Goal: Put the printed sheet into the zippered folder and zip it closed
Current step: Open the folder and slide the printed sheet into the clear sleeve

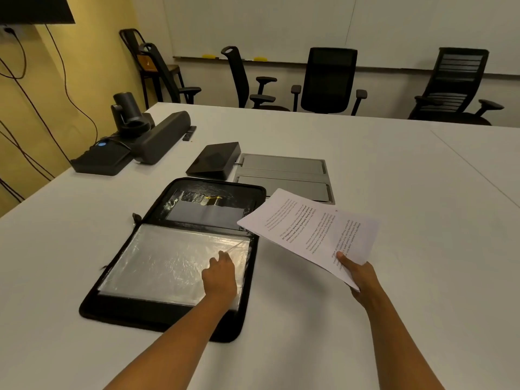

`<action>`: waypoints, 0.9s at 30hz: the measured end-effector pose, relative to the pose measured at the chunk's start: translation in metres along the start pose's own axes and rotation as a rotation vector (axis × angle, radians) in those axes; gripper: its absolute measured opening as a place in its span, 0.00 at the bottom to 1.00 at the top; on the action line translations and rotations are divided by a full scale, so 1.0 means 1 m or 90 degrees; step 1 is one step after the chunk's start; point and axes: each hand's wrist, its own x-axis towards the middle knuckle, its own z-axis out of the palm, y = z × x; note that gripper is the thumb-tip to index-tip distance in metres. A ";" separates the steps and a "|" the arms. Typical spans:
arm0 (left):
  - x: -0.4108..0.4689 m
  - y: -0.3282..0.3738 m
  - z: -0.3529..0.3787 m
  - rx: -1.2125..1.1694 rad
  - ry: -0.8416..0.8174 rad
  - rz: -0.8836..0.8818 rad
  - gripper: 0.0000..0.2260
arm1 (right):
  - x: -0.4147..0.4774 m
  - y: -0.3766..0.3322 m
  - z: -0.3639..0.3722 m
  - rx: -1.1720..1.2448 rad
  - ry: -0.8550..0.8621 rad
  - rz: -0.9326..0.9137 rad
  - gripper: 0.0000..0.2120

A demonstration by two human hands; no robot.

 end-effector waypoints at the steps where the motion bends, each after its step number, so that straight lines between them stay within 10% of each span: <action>1: -0.002 0.001 0.000 -0.007 -0.003 -0.005 0.35 | -0.001 0.002 -0.002 -0.008 -0.001 0.002 0.21; 27: -0.026 0.020 0.007 -0.251 -0.010 -0.006 0.30 | -0.045 0.048 -0.016 -0.166 -0.058 0.049 0.15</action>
